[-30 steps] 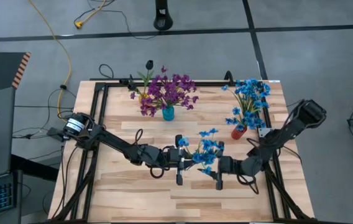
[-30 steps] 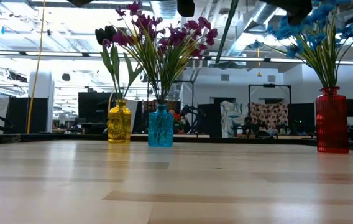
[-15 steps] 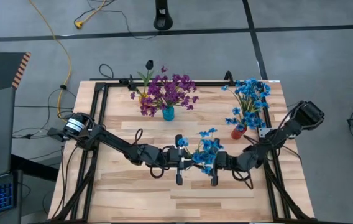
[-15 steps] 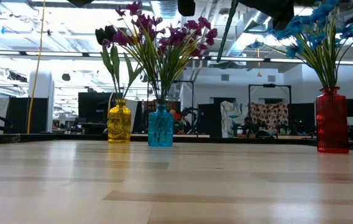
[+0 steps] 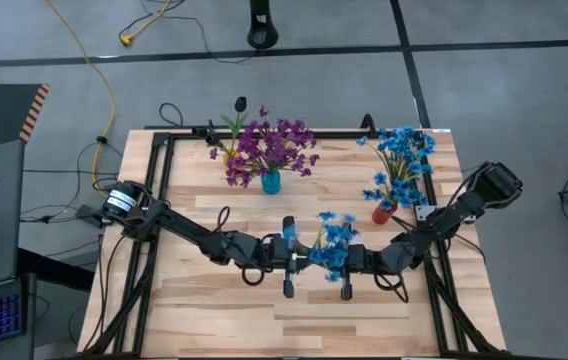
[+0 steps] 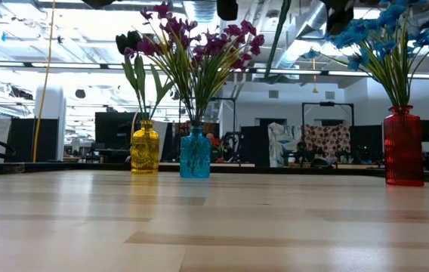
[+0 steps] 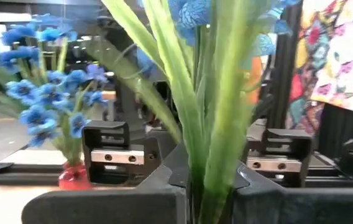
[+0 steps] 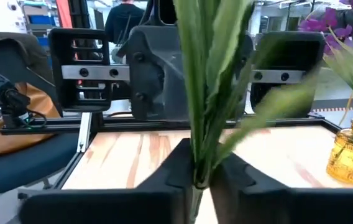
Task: Sort flowers into vase by color
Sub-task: Put the blue flower into the red vase
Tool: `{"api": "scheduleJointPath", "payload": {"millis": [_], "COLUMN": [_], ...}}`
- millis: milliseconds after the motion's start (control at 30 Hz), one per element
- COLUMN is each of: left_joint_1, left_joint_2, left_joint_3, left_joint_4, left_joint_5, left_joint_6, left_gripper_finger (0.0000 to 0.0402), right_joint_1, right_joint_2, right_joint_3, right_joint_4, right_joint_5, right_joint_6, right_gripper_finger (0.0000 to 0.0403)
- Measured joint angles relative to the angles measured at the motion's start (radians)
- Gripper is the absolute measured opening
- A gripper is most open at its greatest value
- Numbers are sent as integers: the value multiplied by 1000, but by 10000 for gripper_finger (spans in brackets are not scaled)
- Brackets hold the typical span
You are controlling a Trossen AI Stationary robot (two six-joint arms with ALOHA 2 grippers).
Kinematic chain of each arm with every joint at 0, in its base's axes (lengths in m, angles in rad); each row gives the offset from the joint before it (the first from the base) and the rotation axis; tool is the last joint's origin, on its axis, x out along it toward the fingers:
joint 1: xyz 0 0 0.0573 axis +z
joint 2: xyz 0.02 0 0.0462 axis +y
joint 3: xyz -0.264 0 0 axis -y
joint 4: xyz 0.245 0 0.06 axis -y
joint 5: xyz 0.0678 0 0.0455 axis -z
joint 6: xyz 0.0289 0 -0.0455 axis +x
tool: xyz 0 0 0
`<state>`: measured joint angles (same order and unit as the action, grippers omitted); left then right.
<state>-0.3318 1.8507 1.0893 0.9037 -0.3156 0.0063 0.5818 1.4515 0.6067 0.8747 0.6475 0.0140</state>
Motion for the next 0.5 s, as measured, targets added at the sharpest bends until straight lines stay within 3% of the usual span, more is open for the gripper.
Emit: {"api": "scheduleJointPath", "payload": {"millis": [233,500], "left_joint_1": [1,0], "left_joint_2": [-1,-3], "left_joint_3": [1,1], "left_joint_4": [7,3], "left_joint_5": [48,42], "left_joint_6": [8,38], "left_gripper_finger": [64,169], "right_joint_1": [53,149], "right_joint_2": [-58,-175], "right_joint_3": [0,0], "right_joint_4": [-3,-147], "right_joint_5": [33,287], "right_joint_6": [-98,-105], "right_gripper_finger": [40,41]}}
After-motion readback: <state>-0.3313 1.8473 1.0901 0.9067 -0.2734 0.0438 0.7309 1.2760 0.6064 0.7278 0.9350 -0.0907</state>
